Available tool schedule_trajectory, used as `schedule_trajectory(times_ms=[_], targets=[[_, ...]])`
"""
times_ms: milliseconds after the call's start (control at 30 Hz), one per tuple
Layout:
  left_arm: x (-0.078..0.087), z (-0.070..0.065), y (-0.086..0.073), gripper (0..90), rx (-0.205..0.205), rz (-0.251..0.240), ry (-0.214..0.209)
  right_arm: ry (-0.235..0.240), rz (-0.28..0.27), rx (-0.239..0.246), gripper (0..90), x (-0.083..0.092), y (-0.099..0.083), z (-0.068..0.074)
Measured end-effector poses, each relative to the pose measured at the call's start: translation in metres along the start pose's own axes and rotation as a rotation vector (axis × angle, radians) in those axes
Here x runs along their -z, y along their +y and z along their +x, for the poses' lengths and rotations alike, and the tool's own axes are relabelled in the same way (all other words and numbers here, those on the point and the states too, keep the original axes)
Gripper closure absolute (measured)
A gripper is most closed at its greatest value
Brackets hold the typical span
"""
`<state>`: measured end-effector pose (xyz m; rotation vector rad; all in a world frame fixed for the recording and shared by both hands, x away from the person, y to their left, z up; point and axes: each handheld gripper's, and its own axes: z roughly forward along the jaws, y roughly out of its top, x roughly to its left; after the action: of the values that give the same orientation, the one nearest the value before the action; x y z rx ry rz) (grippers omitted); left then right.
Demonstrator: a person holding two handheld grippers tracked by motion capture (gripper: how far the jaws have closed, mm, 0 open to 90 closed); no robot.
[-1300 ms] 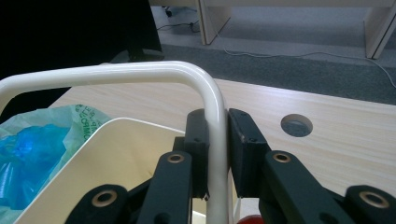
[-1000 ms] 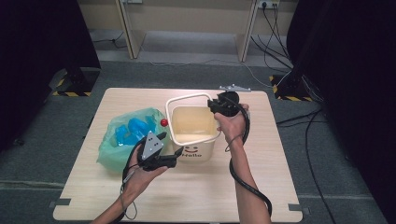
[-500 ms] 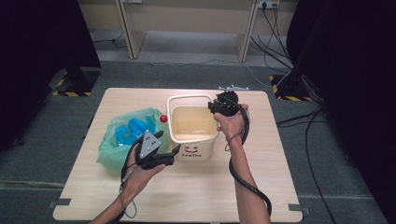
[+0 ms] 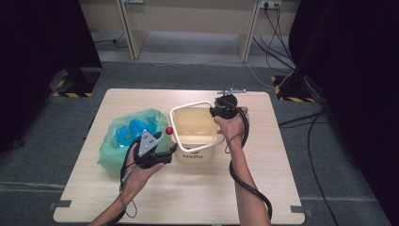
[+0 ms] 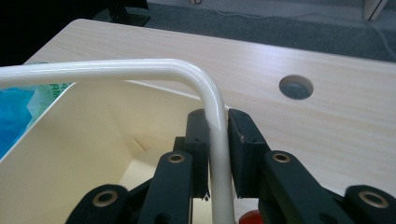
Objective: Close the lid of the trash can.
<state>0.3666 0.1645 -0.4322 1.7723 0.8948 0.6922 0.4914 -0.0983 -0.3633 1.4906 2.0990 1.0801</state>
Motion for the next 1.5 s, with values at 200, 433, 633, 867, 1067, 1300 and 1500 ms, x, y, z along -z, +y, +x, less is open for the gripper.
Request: schedule_trajectory(times_ms=[200,433,633,867,1067,1300,1500], targets=[[0.002,-0.005,-0.001,25.9,-0.018,-0.002,-0.015,-0.003,0.021,-0.013,80.3,-0.008,-0.004,-0.002],[0.009,-0.016,-0.002,23.1,-0.051,-0.016,-0.045,-0.009,0.021,-0.007,80.4,-0.001,0.000,-0.005],[0.012,-0.025,0.003,19.8,-0.105,-0.061,-0.036,-0.008,0.012,-0.018,80.0,0.002,0.007,-0.003],[0.008,-0.030,0.006,19.6,-0.100,-0.062,-0.032,-0.018,0.021,-0.004,79.7,0.000,0.012,0.005],[0.003,-0.028,0.002,22.9,-0.090,-0.036,-0.027,-0.017,0.027,-0.002,79.6,-0.003,0.014,0.005],[0.002,-0.029,0.002,24.0,-0.070,-0.027,-0.034,-0.017,0.022,0.001,79.4,0.002,0.018,0.005],[0.002,-0.029,0.003,25.3,-0.067,-0.035,-0.033,-0.009,0.019,-0.009,79.4,0.005,0.020,0.005]])
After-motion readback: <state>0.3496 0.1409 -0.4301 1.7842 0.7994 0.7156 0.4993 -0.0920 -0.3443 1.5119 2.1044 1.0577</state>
